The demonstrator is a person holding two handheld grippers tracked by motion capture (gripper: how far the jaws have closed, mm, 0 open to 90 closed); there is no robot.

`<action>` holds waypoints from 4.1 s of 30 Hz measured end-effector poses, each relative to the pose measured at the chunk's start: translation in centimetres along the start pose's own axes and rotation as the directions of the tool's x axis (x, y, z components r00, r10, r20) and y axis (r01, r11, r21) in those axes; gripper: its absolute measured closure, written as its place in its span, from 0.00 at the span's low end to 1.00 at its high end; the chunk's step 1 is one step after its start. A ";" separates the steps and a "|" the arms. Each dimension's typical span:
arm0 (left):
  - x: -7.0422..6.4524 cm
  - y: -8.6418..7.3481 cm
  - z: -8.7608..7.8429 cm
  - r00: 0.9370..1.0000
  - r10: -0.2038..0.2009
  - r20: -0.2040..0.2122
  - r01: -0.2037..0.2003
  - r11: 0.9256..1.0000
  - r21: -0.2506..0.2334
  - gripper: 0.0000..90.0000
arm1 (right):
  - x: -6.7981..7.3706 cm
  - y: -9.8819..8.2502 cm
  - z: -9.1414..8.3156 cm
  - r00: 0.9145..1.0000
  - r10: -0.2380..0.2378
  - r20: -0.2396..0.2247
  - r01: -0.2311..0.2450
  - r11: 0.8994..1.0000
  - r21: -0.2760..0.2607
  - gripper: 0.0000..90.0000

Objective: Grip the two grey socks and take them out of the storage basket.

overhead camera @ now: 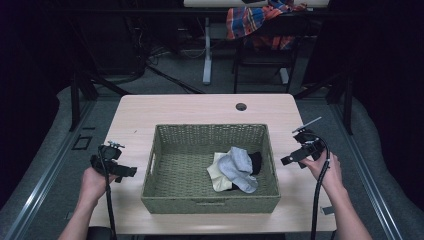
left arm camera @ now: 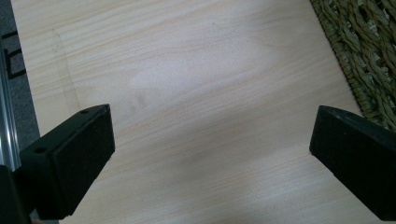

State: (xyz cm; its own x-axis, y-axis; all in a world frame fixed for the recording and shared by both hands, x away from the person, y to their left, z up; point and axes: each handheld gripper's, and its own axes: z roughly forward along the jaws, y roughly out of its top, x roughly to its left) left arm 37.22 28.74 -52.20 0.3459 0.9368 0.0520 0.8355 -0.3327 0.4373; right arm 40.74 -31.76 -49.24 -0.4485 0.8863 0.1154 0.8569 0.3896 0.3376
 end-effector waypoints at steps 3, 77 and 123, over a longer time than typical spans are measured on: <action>0.0 0.0 0.1 1.000 0.003 -0.004 -0.003 1.000 -0.001 0.00 | 0.3 0.1 -0.1 1.000 -0.005 0.001 0.005 1.000 0.010 0.00; 0.2 -0.2 0.1 1.000 -0.003 0.010 0.003 1.000 0.001 0.00 | 14.4 9.1 0.0 0.970 -0.229 -0.079 0.234 0.971 0.052 0.00; 0.1 -0.2 0.2 1.000 0.000 0.003 0.000 1.000 0.006 0.01 | 14.9 8.9 1.1 0.969 -0.245 -0.033 0.247 0.959 0.139 0.89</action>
State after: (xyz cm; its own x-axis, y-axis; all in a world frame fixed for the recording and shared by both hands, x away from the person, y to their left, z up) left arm 37.14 28.92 -52.44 0.3472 0.9365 0.0498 0.8378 -0.3336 0.4322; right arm 41.98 -14.80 -45.58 -0.6528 0.7551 0.0605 0.7462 0.6273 0.2228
